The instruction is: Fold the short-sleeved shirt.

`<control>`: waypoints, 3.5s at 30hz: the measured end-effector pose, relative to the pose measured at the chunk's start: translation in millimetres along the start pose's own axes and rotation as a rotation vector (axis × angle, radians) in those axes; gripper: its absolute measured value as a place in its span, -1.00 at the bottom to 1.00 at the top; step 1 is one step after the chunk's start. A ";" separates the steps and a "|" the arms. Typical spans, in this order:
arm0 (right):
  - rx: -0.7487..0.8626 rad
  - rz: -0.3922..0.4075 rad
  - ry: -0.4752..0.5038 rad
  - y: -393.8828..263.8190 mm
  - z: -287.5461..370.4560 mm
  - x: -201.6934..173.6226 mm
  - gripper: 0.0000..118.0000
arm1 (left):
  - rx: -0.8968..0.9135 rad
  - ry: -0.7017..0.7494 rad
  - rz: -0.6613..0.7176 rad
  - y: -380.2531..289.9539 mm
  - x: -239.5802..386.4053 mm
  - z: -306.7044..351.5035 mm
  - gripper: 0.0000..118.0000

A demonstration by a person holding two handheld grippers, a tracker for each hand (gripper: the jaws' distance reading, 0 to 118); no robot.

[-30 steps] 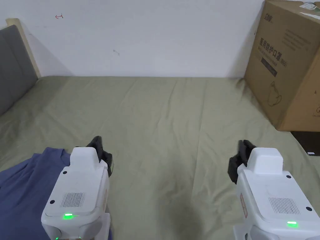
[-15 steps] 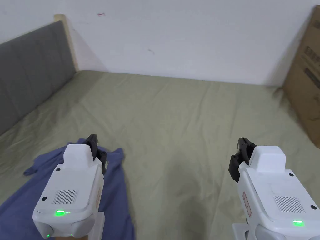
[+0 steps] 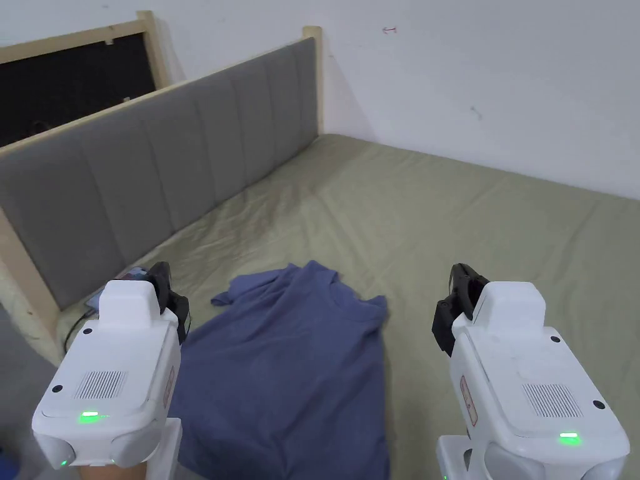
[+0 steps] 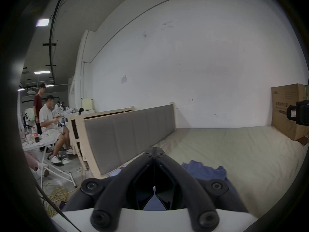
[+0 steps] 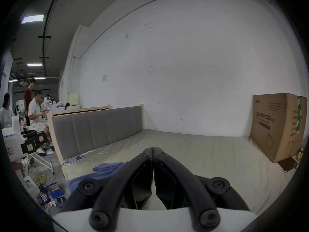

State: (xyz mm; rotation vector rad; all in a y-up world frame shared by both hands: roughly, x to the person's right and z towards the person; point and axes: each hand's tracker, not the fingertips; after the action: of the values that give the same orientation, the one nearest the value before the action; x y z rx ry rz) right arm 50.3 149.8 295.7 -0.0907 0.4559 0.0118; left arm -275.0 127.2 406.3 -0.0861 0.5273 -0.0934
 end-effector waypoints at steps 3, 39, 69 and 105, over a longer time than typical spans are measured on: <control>-0.007 -0.003 0.032 -1.7 -4.2 -13.4 -1.00 | -0.006 0.028 -0.004 -3.1 -14.6 4.0 -1.00; -0.143 0.027 -0.265 -37.2 23.0 105.9 -1.00 | -0.952 -0.389 -0.110 -155.4 169.6 -162.0 0.40; -0.047 -0.043 -0.487 -17.8 133.4 186.0 -1.00 | -0.378 -0.937 0.034 109.3 267.5 -78.0 -0.96; -0.092 -0.046 -0.673 -28.0 200.0 227.3 -1.00 | -0.791 -1.127 -0.501 -97.4 443.3 38.0 -0.71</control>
State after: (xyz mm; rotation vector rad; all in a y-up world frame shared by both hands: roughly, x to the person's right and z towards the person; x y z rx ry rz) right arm 343.1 137.9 376.8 -0.1797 -0.2195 0.0171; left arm 119.0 -16.5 228.6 -0.9839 -0.6276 -0.2944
